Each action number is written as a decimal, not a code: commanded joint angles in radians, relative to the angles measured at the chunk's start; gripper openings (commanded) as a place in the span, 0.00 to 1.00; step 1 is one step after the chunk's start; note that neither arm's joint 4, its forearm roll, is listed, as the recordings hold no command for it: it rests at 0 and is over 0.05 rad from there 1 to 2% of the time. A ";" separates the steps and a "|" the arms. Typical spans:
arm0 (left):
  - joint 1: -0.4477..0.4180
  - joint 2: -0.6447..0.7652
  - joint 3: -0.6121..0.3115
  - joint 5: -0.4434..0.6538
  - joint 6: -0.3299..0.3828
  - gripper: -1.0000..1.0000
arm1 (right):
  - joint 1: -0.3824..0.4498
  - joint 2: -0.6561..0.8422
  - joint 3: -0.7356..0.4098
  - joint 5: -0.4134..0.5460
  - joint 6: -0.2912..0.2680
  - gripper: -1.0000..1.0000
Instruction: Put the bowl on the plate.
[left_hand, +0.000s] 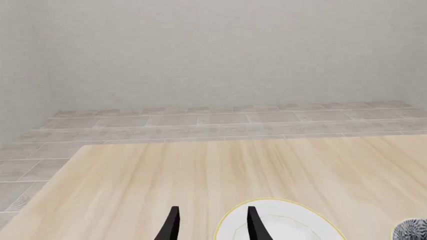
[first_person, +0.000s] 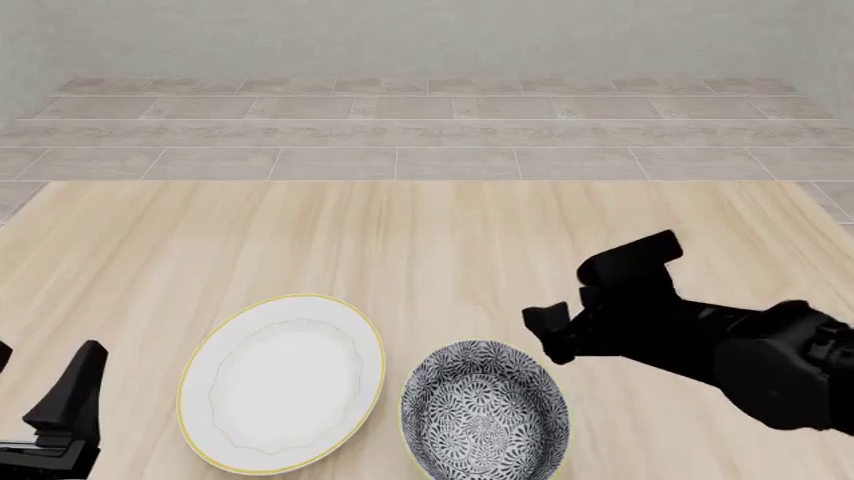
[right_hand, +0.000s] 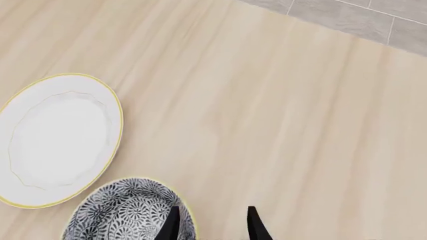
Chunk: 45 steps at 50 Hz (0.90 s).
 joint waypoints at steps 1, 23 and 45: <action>-0.002 0.003 0.003 -0.005 0.001 1.00 | 0.014 0.037 0.030 -0.039 0.010 1.00; -0.006 0.024 0.007 -0.027 0.001 1.00 | 0.038 0.125 0.080 -0.122 0.024 1.00; -0.006 0.017 0.007 -0.026 0.001 1.00 | 0.073 0.180 0.131 -0.178 0.040 1.00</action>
